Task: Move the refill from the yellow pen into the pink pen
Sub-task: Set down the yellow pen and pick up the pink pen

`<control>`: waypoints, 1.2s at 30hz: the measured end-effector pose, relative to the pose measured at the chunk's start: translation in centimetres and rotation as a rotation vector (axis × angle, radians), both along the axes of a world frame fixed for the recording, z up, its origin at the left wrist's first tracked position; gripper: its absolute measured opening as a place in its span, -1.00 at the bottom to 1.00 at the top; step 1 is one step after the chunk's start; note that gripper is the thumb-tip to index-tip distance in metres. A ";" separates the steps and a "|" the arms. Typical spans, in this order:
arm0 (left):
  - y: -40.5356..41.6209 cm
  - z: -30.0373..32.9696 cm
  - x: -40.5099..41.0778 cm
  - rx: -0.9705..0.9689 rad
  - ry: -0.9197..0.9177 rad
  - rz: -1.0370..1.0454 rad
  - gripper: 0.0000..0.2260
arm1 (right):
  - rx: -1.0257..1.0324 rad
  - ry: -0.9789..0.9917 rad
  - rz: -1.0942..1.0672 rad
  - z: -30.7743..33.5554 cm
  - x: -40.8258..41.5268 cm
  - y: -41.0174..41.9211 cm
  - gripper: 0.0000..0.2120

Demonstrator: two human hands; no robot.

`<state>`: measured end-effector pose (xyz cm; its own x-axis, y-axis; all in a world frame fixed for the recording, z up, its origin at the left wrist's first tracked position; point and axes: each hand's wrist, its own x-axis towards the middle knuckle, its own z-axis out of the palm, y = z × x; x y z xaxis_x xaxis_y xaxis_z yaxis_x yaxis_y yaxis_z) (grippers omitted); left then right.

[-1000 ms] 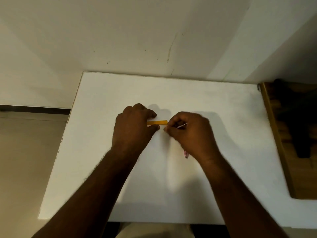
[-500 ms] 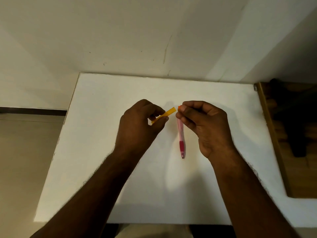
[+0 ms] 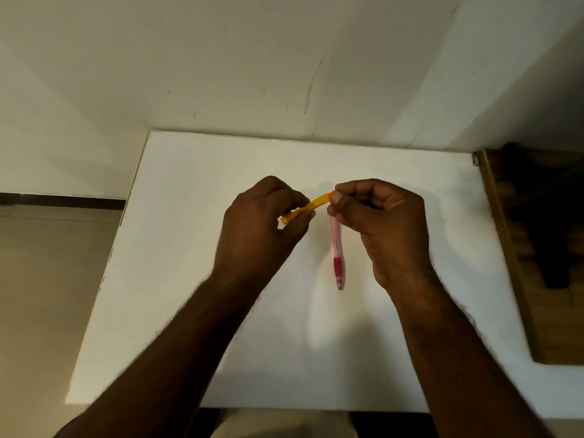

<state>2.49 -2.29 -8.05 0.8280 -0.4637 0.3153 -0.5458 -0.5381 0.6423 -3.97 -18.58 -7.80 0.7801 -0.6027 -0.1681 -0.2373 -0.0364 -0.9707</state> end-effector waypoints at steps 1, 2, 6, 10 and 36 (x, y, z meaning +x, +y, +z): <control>0.0 0.0 0.0 0.006 -0.007 -0.002 -0.90 | -0.030 0.008 0.016 -0.1 0.0 0.0 -0.90; 0.0 -0.1 0.1 0.013 -0.010 -0.003 -0.91 | -0.054 0.015 0.034 -0.2 0.0 -0.1 -0.90; 0.0 -0.2 0.0 0.028 0.020 0.000 -0.91 | -0.079 0.020 0.098 -0.2 -0.1 -0.2 -0.89; -0.2 -0.4 -0.1 0.062 0.212 0.098 -0.94 | -0.172 0.062 0.191 -0.2 0.0 0.1 -0.81; -0.5 -1.1 0.3 0.360 0.408 0.358 -0.61 | 0.364 -0.027 -0.006 -0.1 0.5 0.3 -0.80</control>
